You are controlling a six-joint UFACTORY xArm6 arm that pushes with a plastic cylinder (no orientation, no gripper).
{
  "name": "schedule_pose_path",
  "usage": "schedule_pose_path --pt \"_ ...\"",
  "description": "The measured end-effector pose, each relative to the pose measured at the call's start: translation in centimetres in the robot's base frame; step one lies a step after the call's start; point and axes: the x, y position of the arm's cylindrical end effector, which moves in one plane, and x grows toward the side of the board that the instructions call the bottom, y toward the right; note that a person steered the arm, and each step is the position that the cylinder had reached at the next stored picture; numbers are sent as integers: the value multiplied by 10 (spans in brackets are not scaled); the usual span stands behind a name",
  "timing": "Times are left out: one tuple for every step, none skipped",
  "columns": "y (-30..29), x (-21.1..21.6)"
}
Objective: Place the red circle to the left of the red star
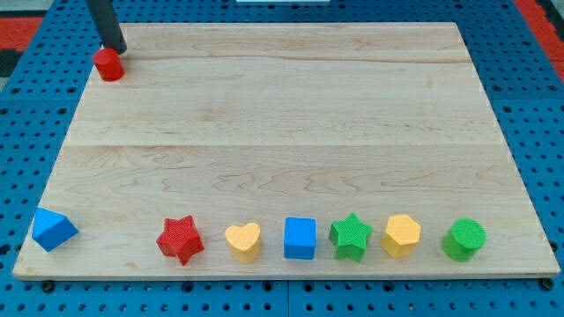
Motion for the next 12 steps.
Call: schedule_pose_path --pt "12 20" --pt "11 40" --pt "3 41" --pt "-11 40" --pt "-41 40" --pt "-52 56" --pt "-29 66" --pt "-14 70" --pt "1 72" --pt "5 78" --pt "6 90" --pt "16 108"
